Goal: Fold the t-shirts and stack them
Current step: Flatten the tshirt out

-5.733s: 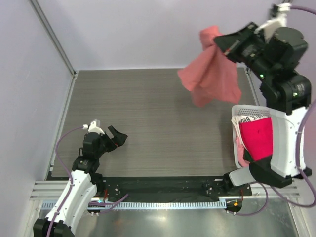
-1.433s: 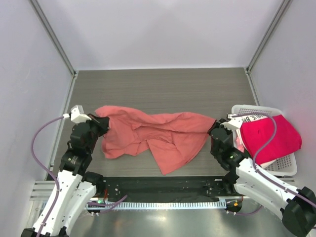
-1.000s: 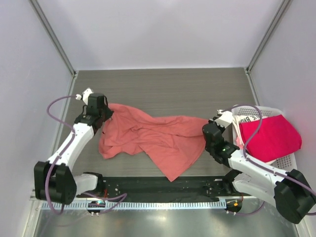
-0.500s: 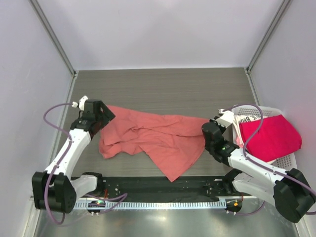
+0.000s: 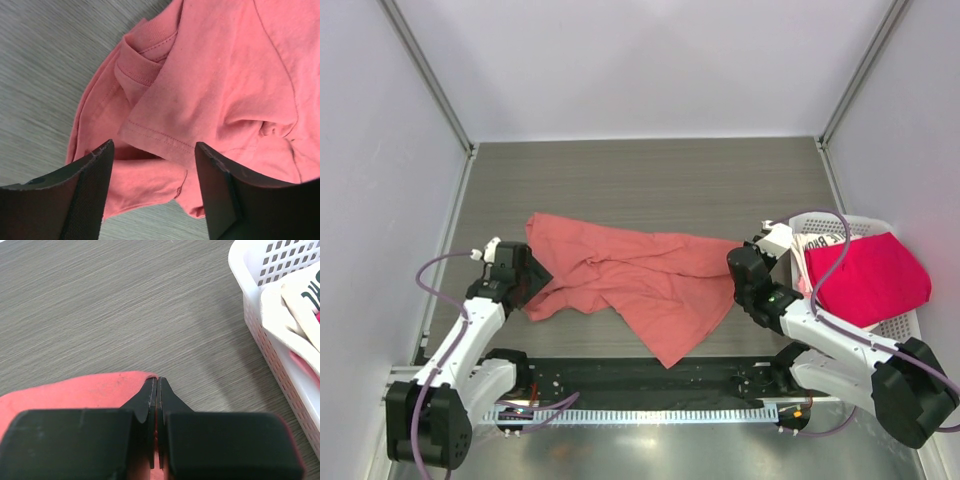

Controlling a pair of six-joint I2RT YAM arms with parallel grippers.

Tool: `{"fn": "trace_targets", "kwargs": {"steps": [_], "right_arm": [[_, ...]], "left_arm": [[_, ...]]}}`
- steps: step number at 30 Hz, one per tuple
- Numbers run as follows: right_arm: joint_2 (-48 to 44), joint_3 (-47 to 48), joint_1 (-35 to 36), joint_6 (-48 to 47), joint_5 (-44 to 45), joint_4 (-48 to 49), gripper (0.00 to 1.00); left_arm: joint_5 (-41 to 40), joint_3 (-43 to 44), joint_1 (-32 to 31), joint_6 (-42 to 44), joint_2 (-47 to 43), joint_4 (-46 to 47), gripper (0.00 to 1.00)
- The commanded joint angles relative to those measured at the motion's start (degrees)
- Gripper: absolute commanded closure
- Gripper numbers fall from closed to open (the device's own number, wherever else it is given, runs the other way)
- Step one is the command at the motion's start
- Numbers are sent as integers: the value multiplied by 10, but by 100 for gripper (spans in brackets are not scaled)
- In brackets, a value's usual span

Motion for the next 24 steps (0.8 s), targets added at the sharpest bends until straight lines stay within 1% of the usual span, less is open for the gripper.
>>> {"fn": "trace_targets", "kwargs": {"steps": [1, 2, 3, 5, 8, 10, 11, 13, 14, 16, 17, 24], "right_arm": [[1, 22, -2, 19, 28, 18, 99], [1, 22, -3, 18, 29, 18, 99], [1, 21, -3, 19, 28, 18, 99], [0, 21, -3, 18, 27, 18, 99], [1, 22, -3, 19, 28, 17, 99], [3, 22, -3, 19, 28, 17, 99], [4, 22, -3, 17, 28, 18, 99], [4, 22, -3, 18, 28, 18, 99], [3, 22, -3, 18, 28, 17, 99], [1, 22, -3, 18, 29, 17, 99], [1, 22, -3, 19, 28, 17, 99], [5, 22, -3, 19, 27, 17, 99]], "left_arm": [[22, -12, 1, -15, 20, 64, 35], [25, -15, 2, -14, 25, 69, 39], [24, -16, 2, -15, 34, 72, 40], [26, -22, 1, -13, 39, 92, 45], [33, -22, 1, -12, 45, 100, 48], [32, -22, 2, -9, 44, 102, 56], [30, -21, 2, -7, 43, 100, 62], [24, -17, 2, -1, 36, 95, 66], [19, -16, 2, 3, 33, 94, 78], [15, -12, 1, 10, 26, 88, 90], [9, -8, 2, 12, 24, 85, 100], [7, 25, 2, 19, -4, 48, 100]]}}
